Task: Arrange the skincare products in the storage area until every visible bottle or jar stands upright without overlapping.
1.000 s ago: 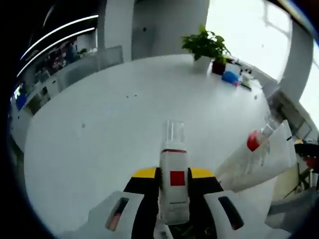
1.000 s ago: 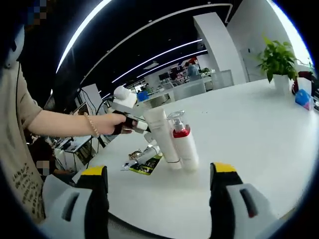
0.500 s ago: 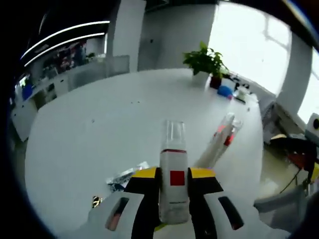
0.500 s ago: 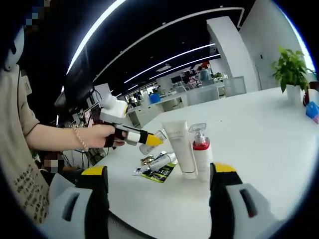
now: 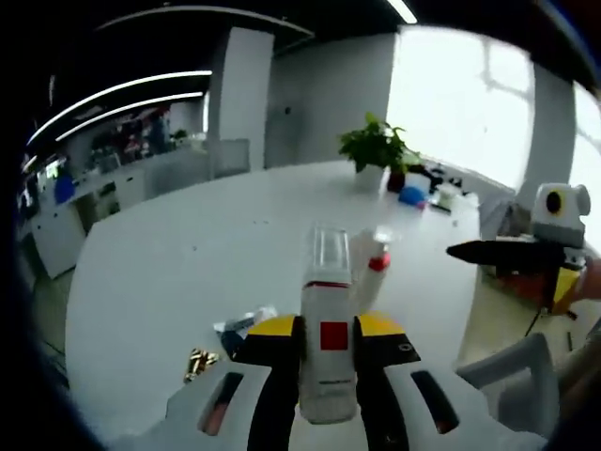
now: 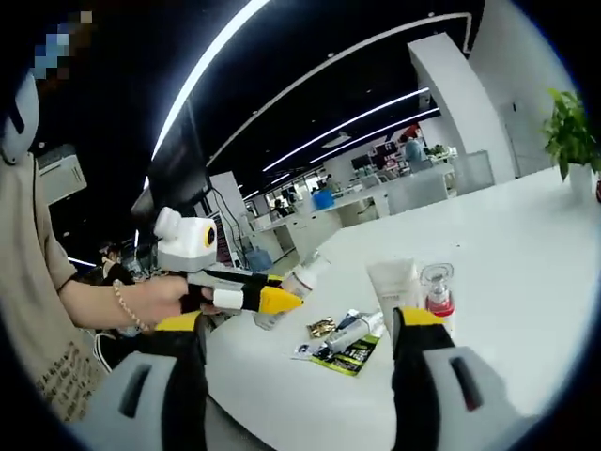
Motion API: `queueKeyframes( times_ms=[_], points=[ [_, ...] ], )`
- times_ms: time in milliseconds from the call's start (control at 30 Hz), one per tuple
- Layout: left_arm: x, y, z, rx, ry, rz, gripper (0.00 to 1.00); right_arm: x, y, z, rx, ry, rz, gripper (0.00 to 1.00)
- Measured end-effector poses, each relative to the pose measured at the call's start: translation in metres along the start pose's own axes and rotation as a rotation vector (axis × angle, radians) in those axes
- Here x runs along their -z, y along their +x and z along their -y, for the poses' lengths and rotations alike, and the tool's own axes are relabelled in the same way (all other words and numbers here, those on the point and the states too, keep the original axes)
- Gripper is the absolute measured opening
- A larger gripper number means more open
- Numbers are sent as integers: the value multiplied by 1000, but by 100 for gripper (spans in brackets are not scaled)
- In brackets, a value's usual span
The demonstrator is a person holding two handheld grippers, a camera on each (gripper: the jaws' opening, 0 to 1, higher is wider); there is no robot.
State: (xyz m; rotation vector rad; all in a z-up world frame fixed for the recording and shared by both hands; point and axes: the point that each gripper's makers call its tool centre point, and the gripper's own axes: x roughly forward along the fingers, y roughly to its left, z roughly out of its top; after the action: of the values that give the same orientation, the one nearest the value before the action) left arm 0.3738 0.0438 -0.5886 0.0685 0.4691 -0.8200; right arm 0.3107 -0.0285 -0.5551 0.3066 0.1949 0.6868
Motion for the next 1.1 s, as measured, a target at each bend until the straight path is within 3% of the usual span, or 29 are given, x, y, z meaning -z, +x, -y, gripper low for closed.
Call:
queueKeyframes(
  times_ms=[300,533,633,933,1100],
  points=[
    [-4,-25,20,11,20,59,18,-1,21,-25,-85,6,-2,78],
    [-10,-40,42,49,74,111,18,-9,36,-39,-144,39,17,68],
    [-9,-44,51,65,98,122,18,-16,41,-43,-159,68,44,62],
    [-14,-51,59,88,114,154,18,-21,44,-40,-151,173,74,26],
    [-15,-51,62,110,115,160,19,-26,43,-42,-162,217,113,22]
  ],
)
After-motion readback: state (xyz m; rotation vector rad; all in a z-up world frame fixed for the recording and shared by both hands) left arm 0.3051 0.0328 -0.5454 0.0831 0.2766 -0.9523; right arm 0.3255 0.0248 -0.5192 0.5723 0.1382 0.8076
